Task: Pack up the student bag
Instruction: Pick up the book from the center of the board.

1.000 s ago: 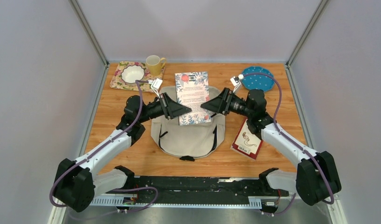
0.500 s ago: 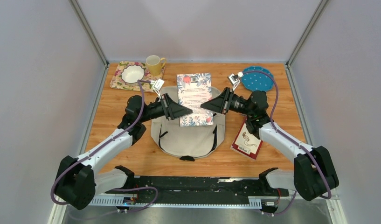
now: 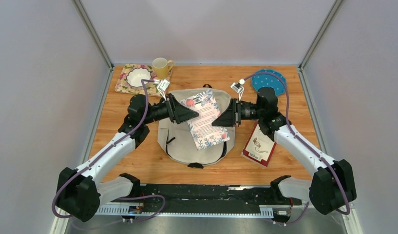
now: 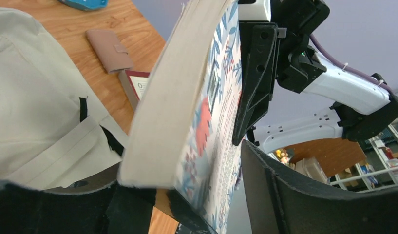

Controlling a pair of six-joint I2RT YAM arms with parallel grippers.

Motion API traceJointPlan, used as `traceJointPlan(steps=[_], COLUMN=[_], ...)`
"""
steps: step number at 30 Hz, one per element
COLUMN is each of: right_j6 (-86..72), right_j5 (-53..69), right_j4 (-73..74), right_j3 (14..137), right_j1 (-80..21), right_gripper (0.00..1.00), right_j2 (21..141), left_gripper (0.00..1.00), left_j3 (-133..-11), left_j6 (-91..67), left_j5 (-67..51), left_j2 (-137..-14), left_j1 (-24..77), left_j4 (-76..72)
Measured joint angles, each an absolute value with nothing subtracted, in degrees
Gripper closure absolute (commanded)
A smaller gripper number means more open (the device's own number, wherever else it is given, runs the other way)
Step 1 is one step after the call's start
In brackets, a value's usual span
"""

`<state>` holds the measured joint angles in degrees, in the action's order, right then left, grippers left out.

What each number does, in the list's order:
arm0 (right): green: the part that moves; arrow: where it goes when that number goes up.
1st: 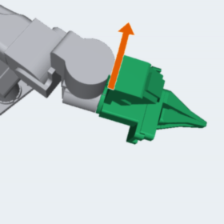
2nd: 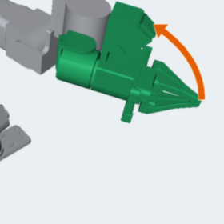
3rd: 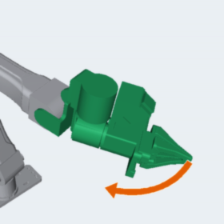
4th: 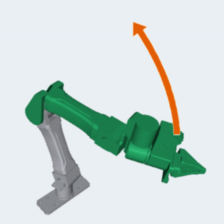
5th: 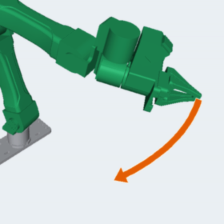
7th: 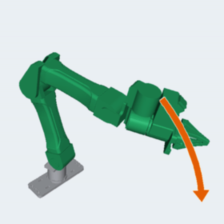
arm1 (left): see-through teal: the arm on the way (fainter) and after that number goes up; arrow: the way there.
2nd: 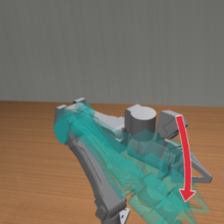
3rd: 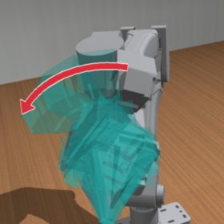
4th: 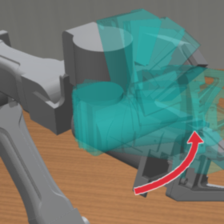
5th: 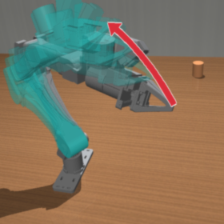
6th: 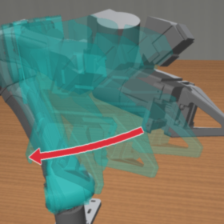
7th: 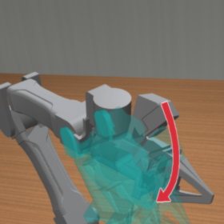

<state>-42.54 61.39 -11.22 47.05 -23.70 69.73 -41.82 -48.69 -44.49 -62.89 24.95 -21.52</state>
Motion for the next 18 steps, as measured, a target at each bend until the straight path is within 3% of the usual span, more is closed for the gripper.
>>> traceJointPlan(steps=[2, 5, 8, 9, 10, 13, 14, 15, 17, 18], right_j6=[-37.5, -30.9, -26.4, -24.9, -24.1, -22.6, -22.2, -22.0, -22.2, -22.3], right_j5=[63.1, 65.0, 66.7, 66.5, 66.5, 66.4, 66.2, 65.5, 62.6, 60.1], right_j4=[-5.4, 3.0, 8.4, 9.7, 10.5, 13.0, 13.7, 14.4, 16.4, 17.1], right_j3=[49.2, 52.2, 54.6, 55.3, 55.8, 57.5, 57.9, 58.4, 59.1, 59.3], right_j1=[-23.7, -23.7, -23.7, -23.7, -23.5, -23.5, -23.5, -23.5, -23.3, -23.2], right_gripper=[1.00, 1.00, 1.00, 1.00, 1.00, 0.77, 0.67, 0.50, 0.32, 0.28], right_j2=[69.8, 70.0, 70.9, 71.4, 71.9, 73.3, 73.7, 74.0, 74.1, 74.1], left_gripper=[0.38, 0.58, 0.93, 1.00, 1.00, 1.00, 1.00, 1.00, 1.00, 1.00], left_j3=[-41.9, -41.9, -41.8, -41.8, -41.8, -41.6, -41.6, -41.6, -41.6, -41.6], left_j6=[-49.0, -49.9, -51.1, -51.6, -51.7, -51.8, -51.7, -51.5, -50.4, -49.5], left_j5=[-45.8, -47.0, -48.2, -48.7, -48.9, -48.9, -48.8, -48.5, -47.2, -46.2], left_j2=[-63.3, -63.8, -64.0, -64.0, -64.0, -64.0, -64.0, -63.9, -63.5, -62.9], left_j1=[24.7, 24.6, 24.6, 24.6, 24.6, 24.4, 24.3, 24.3, 24.3, 24.3], left_j4=[-22.8, -24.3, -25.6, -26.5, -27.1, -27.0, -26.9, -26.5, -25.1, -23.4])
